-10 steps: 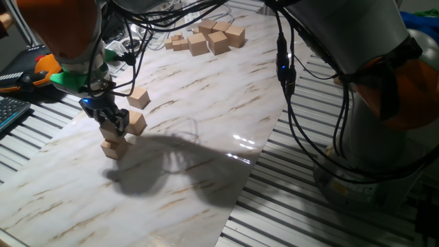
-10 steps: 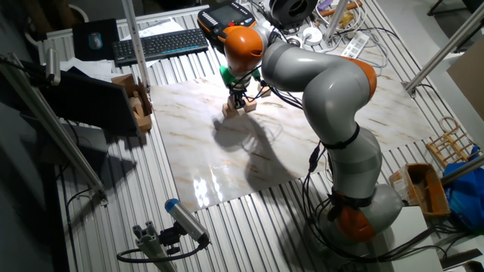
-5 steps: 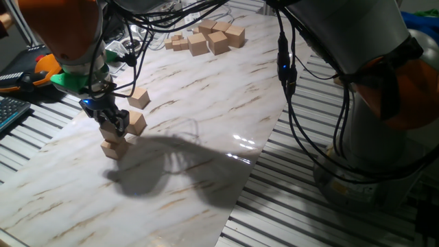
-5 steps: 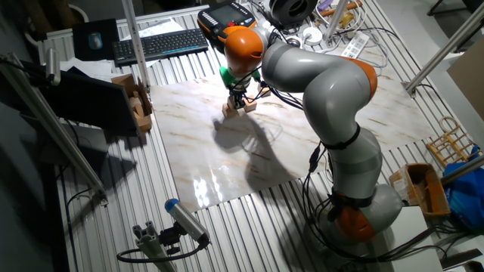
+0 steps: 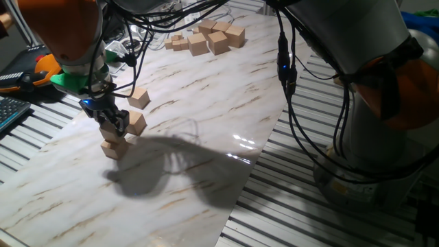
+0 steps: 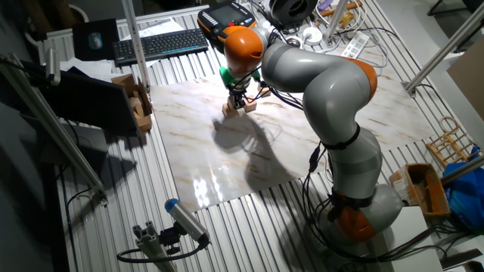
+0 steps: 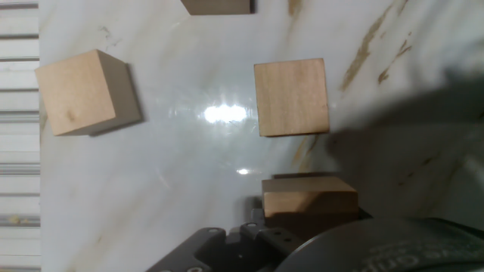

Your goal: Stack the blocks into a pyramid shape

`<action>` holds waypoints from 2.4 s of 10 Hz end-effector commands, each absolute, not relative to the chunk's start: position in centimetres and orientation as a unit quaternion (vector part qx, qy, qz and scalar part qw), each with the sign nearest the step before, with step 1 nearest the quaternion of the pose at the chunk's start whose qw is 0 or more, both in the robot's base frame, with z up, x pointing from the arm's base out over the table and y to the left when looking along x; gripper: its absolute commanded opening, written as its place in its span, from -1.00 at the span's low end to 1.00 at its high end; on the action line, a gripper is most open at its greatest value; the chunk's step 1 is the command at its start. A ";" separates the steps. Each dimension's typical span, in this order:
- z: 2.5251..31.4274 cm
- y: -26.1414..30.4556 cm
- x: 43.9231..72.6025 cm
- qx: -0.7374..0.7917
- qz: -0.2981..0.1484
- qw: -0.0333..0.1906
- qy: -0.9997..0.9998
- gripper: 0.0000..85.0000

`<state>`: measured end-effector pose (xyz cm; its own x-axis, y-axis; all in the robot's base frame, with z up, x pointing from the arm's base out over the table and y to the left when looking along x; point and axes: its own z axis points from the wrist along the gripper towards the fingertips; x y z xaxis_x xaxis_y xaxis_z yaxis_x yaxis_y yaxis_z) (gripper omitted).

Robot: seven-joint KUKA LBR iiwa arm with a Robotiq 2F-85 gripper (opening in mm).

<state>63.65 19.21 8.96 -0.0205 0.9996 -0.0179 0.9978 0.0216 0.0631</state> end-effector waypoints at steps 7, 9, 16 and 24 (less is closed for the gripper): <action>8.9 19.2 63.6 0.699 0.016 0.028 0.715 -0.60; 8.9 19.2 63.6 0.699 0.016 0.028 0.714 -0.60; 8.8 19.2 63.6 0.700 0.016 0.030 0.714 -0.60; 8.7 19.3 63.6 0.703 0.016 0.031 0.710 -0.60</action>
<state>63.57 19.29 8.73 -0.0099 0.9997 -0.0219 0.9978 0.0113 0.0660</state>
